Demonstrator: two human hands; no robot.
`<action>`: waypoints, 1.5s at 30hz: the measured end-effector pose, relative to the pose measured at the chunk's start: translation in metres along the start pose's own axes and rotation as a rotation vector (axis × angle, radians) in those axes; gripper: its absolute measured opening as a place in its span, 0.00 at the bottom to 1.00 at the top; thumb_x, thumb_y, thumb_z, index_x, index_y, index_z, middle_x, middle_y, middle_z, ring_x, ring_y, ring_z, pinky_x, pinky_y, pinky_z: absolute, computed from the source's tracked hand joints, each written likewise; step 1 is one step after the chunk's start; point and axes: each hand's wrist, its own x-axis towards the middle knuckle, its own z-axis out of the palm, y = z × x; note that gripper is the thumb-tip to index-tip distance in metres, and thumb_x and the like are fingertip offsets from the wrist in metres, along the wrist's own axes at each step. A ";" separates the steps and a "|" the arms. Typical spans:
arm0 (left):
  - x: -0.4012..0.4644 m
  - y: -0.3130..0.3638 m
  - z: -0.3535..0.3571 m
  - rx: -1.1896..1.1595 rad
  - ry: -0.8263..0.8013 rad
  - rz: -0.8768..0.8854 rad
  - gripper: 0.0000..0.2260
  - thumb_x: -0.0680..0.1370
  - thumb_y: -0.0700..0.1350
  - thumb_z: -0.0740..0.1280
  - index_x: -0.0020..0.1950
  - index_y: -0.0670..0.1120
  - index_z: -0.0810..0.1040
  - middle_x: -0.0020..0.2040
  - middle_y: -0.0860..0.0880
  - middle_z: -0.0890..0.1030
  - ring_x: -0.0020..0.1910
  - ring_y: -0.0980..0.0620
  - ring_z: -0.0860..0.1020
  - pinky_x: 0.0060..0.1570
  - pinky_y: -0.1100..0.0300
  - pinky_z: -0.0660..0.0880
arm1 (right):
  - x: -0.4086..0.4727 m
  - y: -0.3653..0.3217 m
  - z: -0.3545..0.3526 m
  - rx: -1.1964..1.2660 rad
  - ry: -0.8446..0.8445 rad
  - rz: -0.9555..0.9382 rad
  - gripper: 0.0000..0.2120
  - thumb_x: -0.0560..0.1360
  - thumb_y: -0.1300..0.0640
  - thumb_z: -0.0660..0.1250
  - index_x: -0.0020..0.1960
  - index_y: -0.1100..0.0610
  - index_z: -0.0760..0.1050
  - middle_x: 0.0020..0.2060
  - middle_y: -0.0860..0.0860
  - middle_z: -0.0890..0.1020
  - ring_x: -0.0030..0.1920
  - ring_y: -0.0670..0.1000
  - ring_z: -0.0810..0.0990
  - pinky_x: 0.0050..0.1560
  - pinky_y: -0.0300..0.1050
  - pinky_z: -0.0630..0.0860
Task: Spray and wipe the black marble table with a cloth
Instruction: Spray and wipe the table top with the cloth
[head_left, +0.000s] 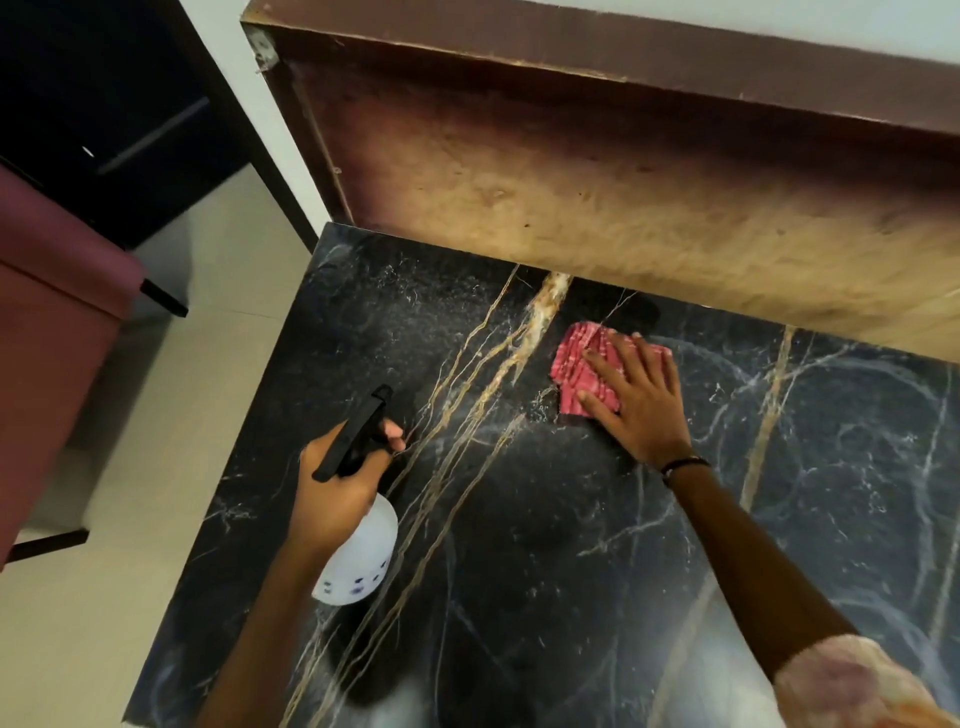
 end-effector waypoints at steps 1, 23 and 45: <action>-0.002 0.000 -0.001 0.003 0.003 -0.007 0.14 0.76 0.29 0.62 0.45 0.46 0.80 0.32 0.53 0.82 0.20 0.59 0.72 0.26 0.62 0.71 | 0.009 0.001 -0.002 0.023 -0.010 0.068 0.34 0.76 0.30 0.38 0.75 0.44 0.56 0.76 0.54 0.60 0.76 0.58 0.54 0.74 0.64 0.48; -0.038 -0.031 -0.033 -0.071 -0.031 0.008 0.11 0.74 0.24 0.60 0.47 0.36 0.79 0.38 0.49 0.82 0.27 0.61 0.78 0.32 0.76 0.71 | 0.004 -0.096 0.004 0.074 -0.001 0.146 0.31 0.76 0.32 0.46 0.75 0.44 0.59 0.76 0.54 0.60 0.76 0.61 0.54 0.73 0.66 0.46; -0.057 -0.050 -0.082 0.027 -0.128 0.044 0.09 0.74 0.25 0.62 0.48 0.35 0.79 0.41 0.42 0.81 0.28 0.63 0.78 0.30 0.68 0.73 | -0.008 -0.219 0.011 0.082 -0.035 0.134 0.32 0.75 0.32 0.42 0.75 0.42 0.56 0.77 0.54 0.53 0.76 0.62 0.48 0.71 0.65 0.36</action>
